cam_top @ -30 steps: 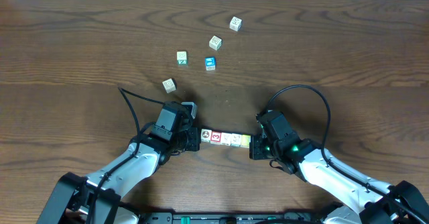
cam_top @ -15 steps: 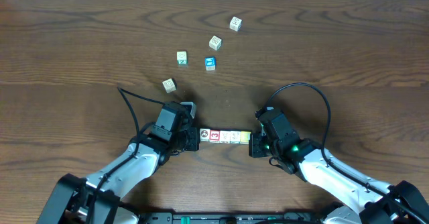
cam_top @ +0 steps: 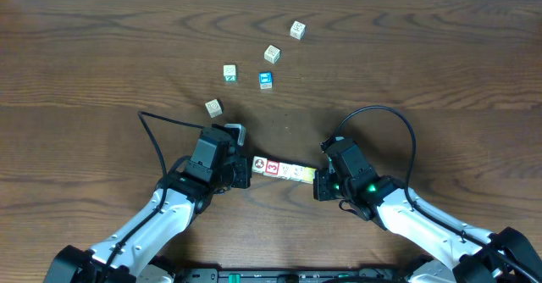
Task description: Lift 5 blocks
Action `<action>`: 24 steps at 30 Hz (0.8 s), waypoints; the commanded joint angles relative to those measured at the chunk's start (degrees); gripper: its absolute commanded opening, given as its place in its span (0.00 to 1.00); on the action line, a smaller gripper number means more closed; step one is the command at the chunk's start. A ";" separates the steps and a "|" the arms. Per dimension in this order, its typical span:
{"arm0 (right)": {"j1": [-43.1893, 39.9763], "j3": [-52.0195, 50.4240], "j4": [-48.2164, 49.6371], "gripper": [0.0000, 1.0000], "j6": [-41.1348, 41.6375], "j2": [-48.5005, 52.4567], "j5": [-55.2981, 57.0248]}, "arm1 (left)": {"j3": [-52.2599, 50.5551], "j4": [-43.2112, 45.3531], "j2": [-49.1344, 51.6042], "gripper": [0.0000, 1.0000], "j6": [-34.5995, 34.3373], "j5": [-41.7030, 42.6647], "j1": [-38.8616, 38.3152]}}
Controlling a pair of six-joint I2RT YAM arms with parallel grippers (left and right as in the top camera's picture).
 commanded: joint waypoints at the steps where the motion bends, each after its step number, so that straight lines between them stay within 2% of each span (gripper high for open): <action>1: 2.32 2.25 1.95 0.01 -1.27 -0.22 -9.09 | 0.44 0.46 -0.48 0.08 -0.33 7.65 -1.75; 24: 2.32 7.61 -1.99 0.01 -3.30 -0.24 -10.03 | 0.44 0.46 -0.48 0.07 -0.33 7.65 -1.75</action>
